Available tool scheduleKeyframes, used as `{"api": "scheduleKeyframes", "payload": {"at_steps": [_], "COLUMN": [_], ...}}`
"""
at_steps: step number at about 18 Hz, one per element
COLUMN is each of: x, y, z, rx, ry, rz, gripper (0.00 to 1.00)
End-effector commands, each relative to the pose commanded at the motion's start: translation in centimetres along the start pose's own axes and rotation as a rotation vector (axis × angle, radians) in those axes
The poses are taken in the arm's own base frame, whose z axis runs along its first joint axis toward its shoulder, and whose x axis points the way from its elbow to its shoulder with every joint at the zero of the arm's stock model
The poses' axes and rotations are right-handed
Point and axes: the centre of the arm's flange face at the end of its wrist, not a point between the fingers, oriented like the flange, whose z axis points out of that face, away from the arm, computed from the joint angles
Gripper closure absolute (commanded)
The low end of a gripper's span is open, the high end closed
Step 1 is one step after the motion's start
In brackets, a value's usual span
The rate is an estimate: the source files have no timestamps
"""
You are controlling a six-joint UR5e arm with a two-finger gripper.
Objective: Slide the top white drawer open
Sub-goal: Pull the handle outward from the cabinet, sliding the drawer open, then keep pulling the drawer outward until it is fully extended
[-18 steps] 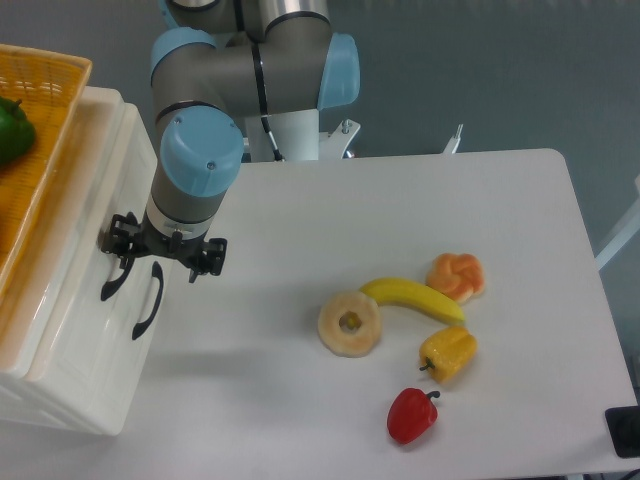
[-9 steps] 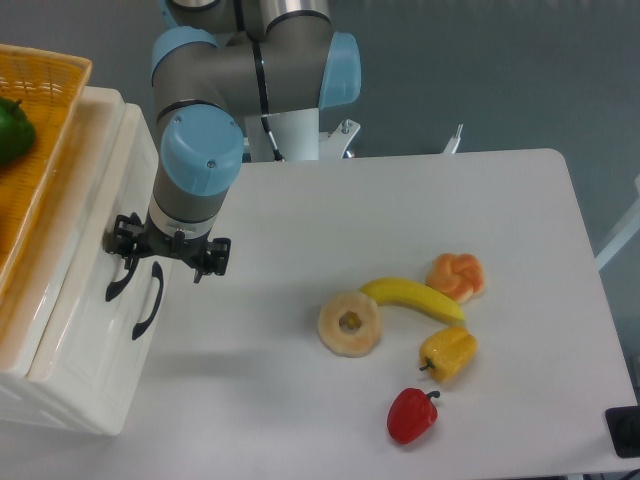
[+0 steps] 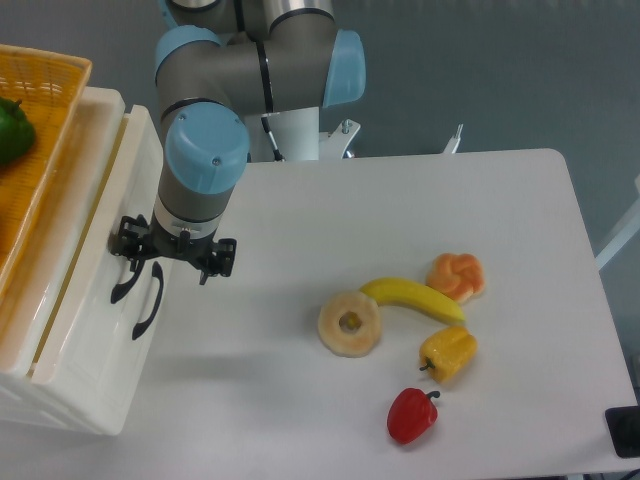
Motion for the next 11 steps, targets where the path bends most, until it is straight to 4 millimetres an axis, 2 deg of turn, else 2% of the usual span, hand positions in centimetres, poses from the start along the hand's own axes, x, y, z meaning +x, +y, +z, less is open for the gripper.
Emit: {"api": "scheduleKeyframes", "payload": {"at_steps": [11], "x": [-0.39], "y": [0.03], "z": [-0.04], "rx": [-0.001], "ry": [-0.001], "rz": [0.025], "gripper": [0.0]}}
